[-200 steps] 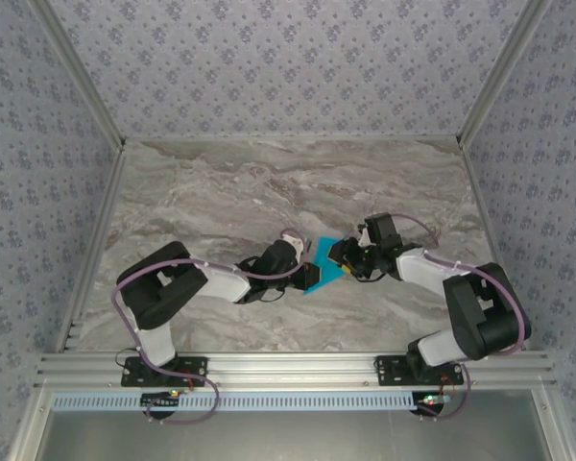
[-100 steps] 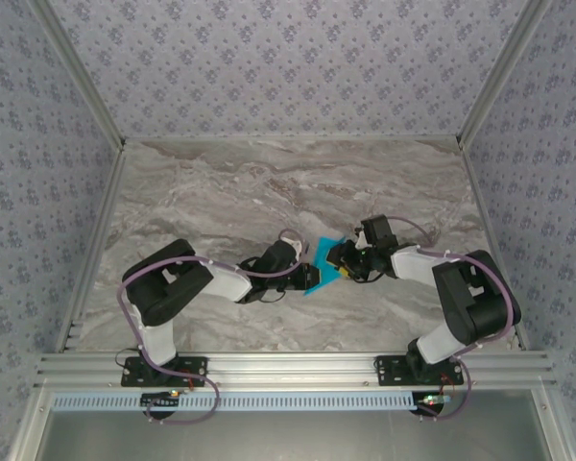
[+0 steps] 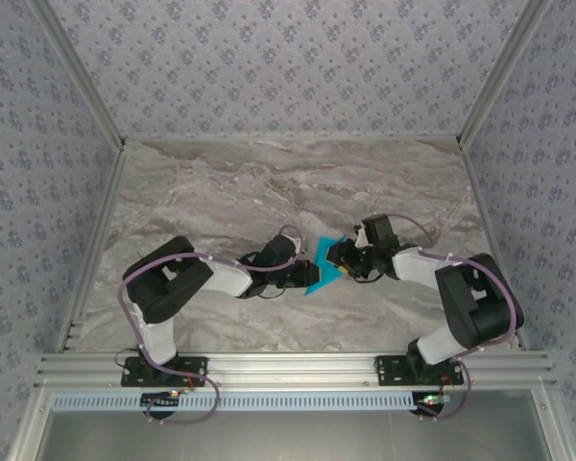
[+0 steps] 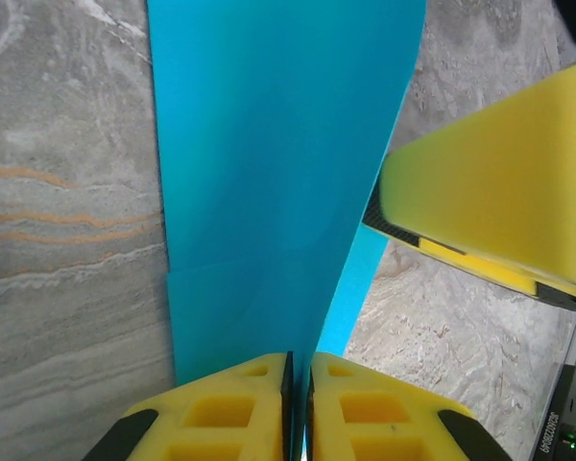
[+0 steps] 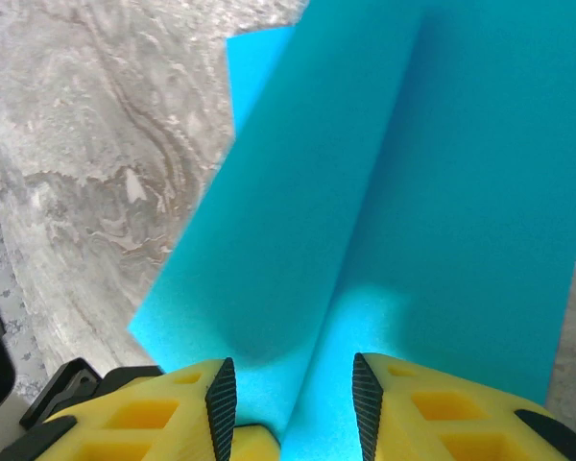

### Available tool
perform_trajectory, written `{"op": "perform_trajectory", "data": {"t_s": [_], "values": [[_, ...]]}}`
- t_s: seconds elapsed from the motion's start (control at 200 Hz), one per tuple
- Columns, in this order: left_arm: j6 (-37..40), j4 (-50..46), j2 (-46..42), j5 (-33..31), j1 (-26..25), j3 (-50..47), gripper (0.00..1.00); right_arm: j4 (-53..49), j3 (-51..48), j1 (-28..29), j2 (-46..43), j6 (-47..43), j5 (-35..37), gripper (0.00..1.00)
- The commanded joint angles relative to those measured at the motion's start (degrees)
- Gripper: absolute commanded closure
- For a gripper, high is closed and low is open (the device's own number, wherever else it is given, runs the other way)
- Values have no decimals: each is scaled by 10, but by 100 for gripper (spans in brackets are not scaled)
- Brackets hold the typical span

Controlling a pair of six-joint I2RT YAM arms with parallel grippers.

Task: Fold a paper plane with a square sheet of paper (pick it up from the middle)
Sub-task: Fourth fold the wing at the center of the table.

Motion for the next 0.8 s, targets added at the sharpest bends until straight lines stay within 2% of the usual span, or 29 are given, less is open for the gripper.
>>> {"op": "perform_trajectory", "data": {"t_s": [0.0,0.335,0.794], "values": [[1,-31,0,28,8,23,87,0,-11,0,-23,-38,0,59],[7,-93,6,68,17,59,88,-5,-14,-7,-17,-66,-1,57],[5,-115,28,93,18,85,91,-3,7,-6,18,-85,-18,57]]}}
